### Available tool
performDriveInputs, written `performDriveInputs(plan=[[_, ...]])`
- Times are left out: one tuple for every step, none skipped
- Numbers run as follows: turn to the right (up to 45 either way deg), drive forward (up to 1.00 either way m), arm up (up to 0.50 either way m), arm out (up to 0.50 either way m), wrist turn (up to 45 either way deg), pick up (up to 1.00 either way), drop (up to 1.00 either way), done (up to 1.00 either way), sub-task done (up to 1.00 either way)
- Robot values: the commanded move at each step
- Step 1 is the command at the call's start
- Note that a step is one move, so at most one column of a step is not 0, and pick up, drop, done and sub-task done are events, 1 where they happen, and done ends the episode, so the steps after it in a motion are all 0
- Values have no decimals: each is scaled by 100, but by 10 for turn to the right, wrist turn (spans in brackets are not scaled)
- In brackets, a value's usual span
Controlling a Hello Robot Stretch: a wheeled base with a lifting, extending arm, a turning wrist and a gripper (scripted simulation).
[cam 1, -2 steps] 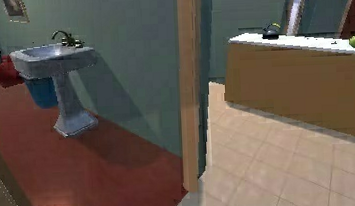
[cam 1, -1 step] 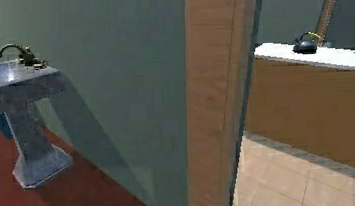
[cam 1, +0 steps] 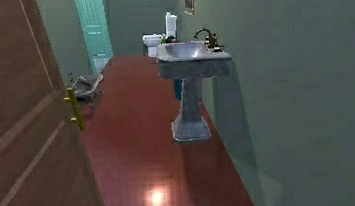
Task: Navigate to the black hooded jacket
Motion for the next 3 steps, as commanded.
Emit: performDriveInputs(plan=[[-90, 0, 0, 0, 0, 0, 0, 0, 0], [0, 100, 0, 0, 0, 0, 0, 0, 0], [-30, 0, 0, 0, 0, 0, 0, 0, 0]])
